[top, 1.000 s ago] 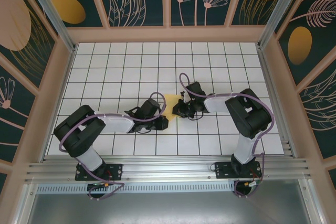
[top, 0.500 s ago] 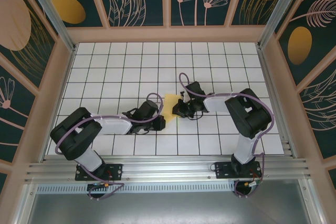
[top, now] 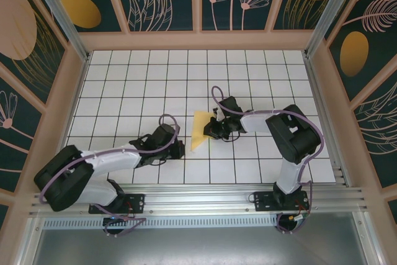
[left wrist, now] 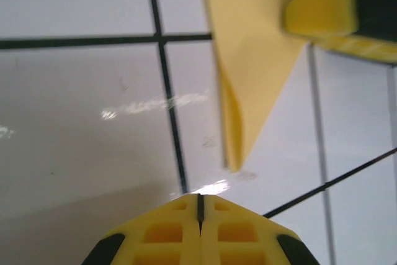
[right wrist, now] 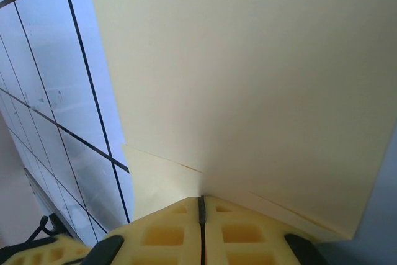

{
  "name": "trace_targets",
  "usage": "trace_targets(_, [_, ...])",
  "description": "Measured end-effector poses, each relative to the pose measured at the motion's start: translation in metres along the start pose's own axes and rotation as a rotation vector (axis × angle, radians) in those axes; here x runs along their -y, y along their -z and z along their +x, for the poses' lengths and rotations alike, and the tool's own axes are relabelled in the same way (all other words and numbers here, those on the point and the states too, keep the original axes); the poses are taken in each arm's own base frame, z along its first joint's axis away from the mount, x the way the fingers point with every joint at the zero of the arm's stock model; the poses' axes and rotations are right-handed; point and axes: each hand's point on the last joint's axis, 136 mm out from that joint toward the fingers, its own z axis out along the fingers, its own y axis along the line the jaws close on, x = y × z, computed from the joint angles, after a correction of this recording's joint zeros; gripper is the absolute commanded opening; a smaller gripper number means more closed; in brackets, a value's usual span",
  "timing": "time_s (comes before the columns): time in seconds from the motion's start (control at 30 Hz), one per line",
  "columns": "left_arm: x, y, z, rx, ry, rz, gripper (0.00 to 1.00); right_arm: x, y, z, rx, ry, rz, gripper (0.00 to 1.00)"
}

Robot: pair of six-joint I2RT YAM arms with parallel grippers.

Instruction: Fold a paper plane with a square sheet of paper (pick it up from the middle)

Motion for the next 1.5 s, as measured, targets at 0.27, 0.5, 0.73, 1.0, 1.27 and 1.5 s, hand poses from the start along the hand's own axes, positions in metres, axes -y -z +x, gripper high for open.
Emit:
trace_targets(0.27, [0.054, -0.002, -0.038, 0.065, 0.028, 0.159, 0.1, -0.001, 0.0, 0.0, 0.002, -0.009, -0.003, 0.13])
trace_targets(0.5, [0.054, -0.029, -0.042, 0.037, 0.052, 0.136, 0.09, -0.001, 0.002, -0.003, 0.036, -0.012, 0.016, 0.13])
trace_targets(0.73, [0.039, -0.052, -0.035, -0.001, 0.067, 0.07, 0.06, 0.002, 0.011, -0.011, 0.1, -0.024, 0.047, 0.15])
trace_targets(1.0, [0.022, -0.065, -0.033, -0.007, 0.042, -0.01, 0.04, -0.005, 0.025, -0.009, 0.134, -0.005, 0.028, 0.16])
trace_targets(1.27, [0.023, -0.071, -0.04, 0.002, 0.001, -0.031, 0.03, -0.011, 0.018, 0.009, 0.088, 0.024, 0.021, 0.14])
trace_targets(1.5, [0.022, -0.071, -0.04, 0.003, -0.015, -0.034, 0.02, -0.016, 0.01, 0.017, 0.056, 0.04, 0.018, 0.12])
